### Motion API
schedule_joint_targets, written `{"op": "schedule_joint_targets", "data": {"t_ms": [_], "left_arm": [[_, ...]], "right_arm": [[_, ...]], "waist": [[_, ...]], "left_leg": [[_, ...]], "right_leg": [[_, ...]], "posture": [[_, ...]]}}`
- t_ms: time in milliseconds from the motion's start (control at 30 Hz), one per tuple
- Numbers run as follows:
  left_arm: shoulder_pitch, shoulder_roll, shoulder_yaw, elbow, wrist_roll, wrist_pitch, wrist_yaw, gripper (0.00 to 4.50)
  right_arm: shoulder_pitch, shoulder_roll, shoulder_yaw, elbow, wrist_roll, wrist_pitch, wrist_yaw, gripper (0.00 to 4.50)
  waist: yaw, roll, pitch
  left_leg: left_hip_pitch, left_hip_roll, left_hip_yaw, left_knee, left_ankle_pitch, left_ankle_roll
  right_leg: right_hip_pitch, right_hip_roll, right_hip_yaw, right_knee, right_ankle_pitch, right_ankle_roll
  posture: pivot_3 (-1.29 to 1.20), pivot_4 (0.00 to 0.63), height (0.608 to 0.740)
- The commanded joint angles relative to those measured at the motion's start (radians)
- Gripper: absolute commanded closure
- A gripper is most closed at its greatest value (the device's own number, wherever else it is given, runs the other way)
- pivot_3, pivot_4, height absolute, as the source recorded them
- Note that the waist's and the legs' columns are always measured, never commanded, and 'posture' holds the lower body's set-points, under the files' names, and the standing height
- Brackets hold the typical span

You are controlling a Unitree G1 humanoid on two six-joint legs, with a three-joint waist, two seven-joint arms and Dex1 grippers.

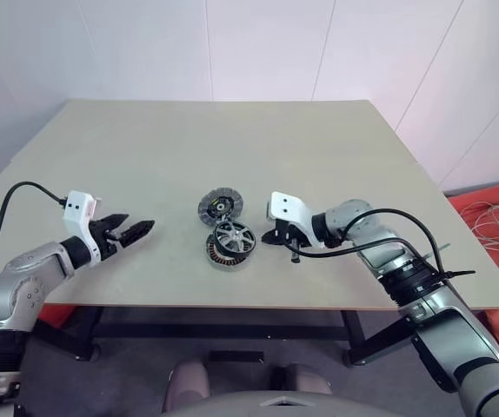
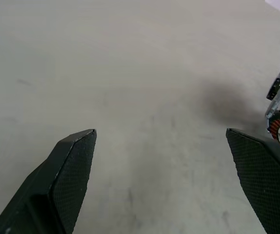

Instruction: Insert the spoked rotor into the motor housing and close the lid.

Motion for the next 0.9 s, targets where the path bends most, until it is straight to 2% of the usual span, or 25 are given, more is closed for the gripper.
{"op": "schedule_joint_targets", "data": {"t_ms": [33, 367, 567, 800, 900], "left_arm": [[-0.033, -0.012, 0.024, -0.008, 0.024, -0.009, -0.018, 0.00], [-0.063, -0.060, 0.026, 0.002, 0.067, 0.001, -0.029, 0.00], [-0.068, -0.066, 0.031, 0.004, 0.084, 0.005, -0.038, 0.00], [-0.079, -0.079, 0.026, 0.005, 0.098, 0.004, -0.048, 0.00], [-0.083, -0.088, 0.024, 0.010, 0.108, 0.000, -0.051, 0.00]], "right_arm": [[-0.028, 0.017, -0.003, -0.038, 0.000, -0.009, 0.004, 4.47], [-0.060, 0.079, -0.001, -0.037, -0.006, -0.011, 0.002, 4.47], [-0.065, 0.080, -0.001, -0.031, -0.012, -0.017, 0.007, 4.47], [-0.087, 0.035, -0.070, -0.048, 0.016, -0.007, 0.004, 4.47], [-0.091, 0.059, -0.130, -0.071, 0.077, 0.022, -0.009, 4.47]], "waist": [[0.000, 0.000, 0.000], [-0.003, 0.000, 0.000], [-0.007, 0.000, 0.000], [-0.005, 0.000, 0.000], [-0.001, 0.000, 0.000]], "left_leg": [[0.000, 0.000, 0.000, 0.000, 0.000, -0.001], [0.000, 0.001, 0.000, 0.001, 0.002, -0.003], [0.000, 0.001, 0.000, 0.000, 0.002, -0.004], [0.000, 0.001, 0.000, 0.000, 0.002, -0.004], [0.000, 0.001, 0.000, 0.000, 0.002, -0.004]], "right_leg": [[0.000, 0.000, 0.000, 0.001, 0.000, 0.000], [0.000, 0.000, 0.000, 0.002, -0.001, 0.000], [-0.001, 0.001, 0.000, 0.003, -0.001, -0.001], [-0.002, 0.001, 0.000, 0.003, -0.001, -0.001], [-0.002, 0.001, 0.000, 0.003, -0.001, -0.001]], "posture": [[0.00, 0.000, 0.740], [0.00, 0.000, 0.740], [0.00, 0.000, 0.740], [0.00, 0.000, 0.740], [0.00, 0.000, 0.740]]}}
